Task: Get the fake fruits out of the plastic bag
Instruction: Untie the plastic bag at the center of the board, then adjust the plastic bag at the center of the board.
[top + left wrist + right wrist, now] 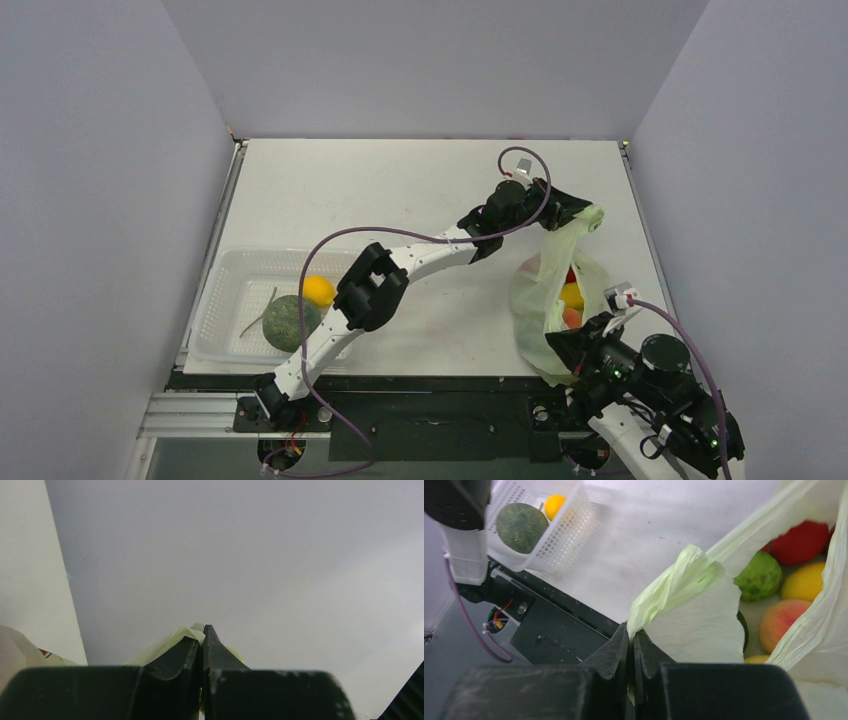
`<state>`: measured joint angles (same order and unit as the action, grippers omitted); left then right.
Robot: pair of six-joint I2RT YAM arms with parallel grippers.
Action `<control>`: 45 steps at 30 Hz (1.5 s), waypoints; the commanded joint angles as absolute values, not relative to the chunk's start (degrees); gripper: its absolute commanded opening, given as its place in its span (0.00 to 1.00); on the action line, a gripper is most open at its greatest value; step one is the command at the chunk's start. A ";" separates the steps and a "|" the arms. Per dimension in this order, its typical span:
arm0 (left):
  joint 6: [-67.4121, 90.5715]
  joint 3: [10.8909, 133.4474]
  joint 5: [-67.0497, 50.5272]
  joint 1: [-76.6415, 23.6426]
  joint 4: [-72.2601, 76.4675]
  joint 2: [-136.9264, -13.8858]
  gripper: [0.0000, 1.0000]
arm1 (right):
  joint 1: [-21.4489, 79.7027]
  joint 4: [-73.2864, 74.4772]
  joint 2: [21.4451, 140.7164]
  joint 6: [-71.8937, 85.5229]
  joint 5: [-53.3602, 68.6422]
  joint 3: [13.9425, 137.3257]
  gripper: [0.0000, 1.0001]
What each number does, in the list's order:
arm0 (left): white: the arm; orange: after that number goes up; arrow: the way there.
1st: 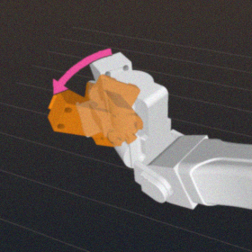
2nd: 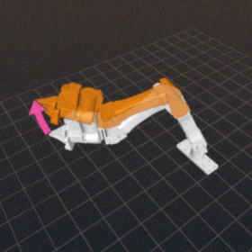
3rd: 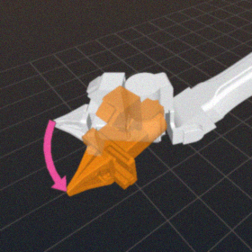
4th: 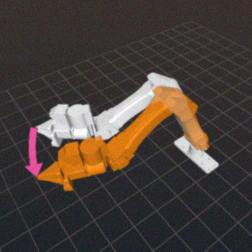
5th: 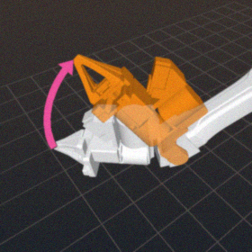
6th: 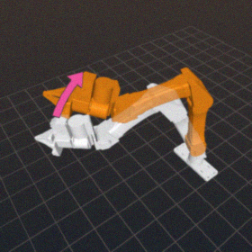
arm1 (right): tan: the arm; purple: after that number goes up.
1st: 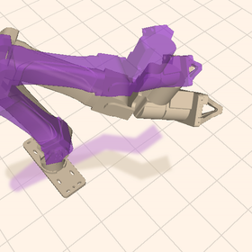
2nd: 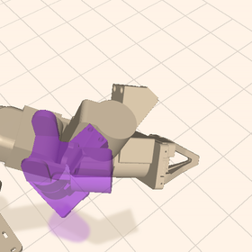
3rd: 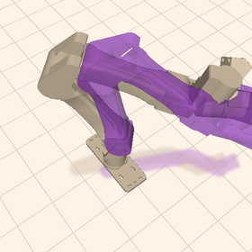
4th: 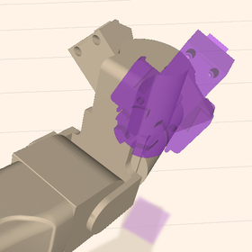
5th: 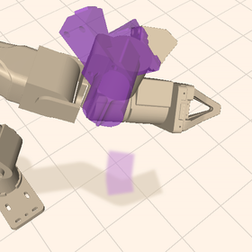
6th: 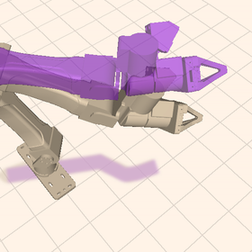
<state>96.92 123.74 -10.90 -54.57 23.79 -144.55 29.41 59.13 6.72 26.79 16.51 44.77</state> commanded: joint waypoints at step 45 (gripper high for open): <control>40.63 88.06 -5.73 -55.23 -15.54 -90.84 0.79 | 33.92 60.60 25.80 26.74 17.94 56.80 0.50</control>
<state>42.50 91.59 -8.67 -54.81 -15.44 -94.80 33.47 62.43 21.47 25.02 2.31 62.28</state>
